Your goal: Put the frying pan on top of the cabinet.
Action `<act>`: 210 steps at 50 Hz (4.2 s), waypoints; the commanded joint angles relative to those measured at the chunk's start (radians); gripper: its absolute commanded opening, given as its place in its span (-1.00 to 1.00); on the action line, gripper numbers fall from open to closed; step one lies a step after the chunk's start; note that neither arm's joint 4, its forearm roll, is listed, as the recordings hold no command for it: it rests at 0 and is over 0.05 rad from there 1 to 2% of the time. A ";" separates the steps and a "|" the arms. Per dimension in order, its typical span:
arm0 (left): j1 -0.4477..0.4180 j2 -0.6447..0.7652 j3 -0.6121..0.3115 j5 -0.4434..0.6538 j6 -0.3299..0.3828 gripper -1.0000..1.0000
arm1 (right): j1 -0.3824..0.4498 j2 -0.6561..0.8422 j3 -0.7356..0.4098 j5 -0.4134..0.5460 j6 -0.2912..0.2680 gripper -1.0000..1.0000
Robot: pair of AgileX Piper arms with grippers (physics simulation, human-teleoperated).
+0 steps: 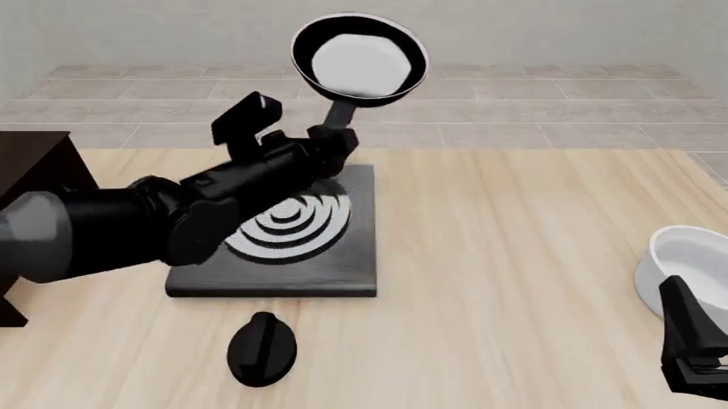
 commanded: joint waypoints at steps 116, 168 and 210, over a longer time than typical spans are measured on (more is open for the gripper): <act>0.595 -0.900 0.249 0.572 -0.077 -1.00 | 0.015 0.000 0.000 -0.004 -0.009 1.00; 0.766 -0.978 0.267 0.661 -0.097 -1.00 | 0.015 0.000 0.000 -0.005 -0.008 1.00; 0.882 -0.994 0.321 0.647 -0.127 -1.00 | 0.017 0.000 0.000 -0.003 -0.007 1.00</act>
